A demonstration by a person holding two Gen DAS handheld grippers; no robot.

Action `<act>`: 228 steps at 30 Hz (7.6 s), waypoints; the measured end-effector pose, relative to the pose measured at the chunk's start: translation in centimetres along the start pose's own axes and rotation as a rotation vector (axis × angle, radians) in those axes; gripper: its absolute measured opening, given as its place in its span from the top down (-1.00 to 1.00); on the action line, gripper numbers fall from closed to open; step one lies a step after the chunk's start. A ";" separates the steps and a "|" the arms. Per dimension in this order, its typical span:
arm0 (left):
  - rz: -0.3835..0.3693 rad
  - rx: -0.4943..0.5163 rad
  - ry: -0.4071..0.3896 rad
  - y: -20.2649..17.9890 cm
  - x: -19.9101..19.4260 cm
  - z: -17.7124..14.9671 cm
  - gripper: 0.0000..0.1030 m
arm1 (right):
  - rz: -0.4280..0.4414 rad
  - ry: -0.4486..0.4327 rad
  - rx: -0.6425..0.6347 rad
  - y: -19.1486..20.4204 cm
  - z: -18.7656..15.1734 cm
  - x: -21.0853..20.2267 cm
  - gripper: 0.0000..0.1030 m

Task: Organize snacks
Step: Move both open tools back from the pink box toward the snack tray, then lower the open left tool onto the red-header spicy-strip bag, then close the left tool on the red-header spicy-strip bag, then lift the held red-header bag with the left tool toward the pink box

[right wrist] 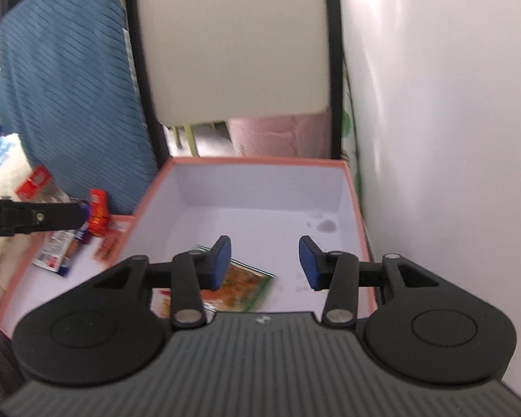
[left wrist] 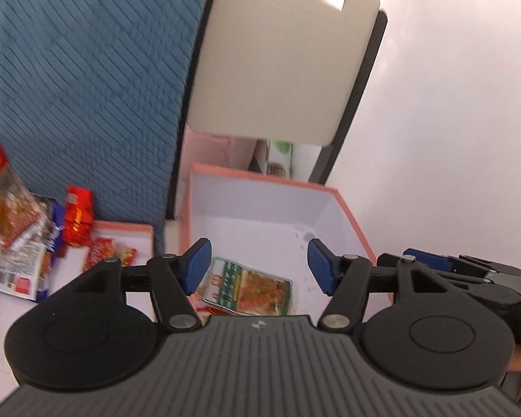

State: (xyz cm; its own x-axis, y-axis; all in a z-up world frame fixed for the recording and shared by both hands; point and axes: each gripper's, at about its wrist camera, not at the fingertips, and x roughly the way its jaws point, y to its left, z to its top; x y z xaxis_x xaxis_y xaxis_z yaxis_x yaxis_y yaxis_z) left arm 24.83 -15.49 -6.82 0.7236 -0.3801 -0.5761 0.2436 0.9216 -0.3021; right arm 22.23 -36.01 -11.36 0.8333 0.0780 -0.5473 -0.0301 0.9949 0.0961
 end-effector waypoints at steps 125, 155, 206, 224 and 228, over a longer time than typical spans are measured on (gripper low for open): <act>0.339 -0.460 -0.018 28.6 6.9 -4.8 -0.53 | 0.226 0.122 -0.119 22.5 -4.5 16.0 0.11; 0.396 -0.488 0.055 31.6 12.7 -2.4 -0.75 | 0.143 0.149 -0.239 26.8 -3.6 23.2 -0.68; 0.489 -0.459 0.042 38.6 17.7 0.4 -0.29 | 0.169 0.199 -0.331 25.8 -7.9 24.1 0.08; 0.373 -0.306 0.039 35.6 10.2 -1.5 0.28 | 0.095 0.211 -0.246 27.6 -9.6 20.9 0.12; 0.336 -0.308 0.061 33.5 8.7 -2.8 0.32 | 0.086 0.207 -0.225 27.3 -8.6 19.9 0.12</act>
State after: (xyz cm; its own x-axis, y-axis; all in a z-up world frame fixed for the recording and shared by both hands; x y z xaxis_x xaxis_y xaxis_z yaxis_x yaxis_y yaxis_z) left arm 37.46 11.91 -24.05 0.6881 -0.0767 -0.7215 -0.2081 0.9317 -0.2976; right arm 33.30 -6.78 -26.77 0.6932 0.1508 -0.7048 -0.2360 0.9715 -0.0242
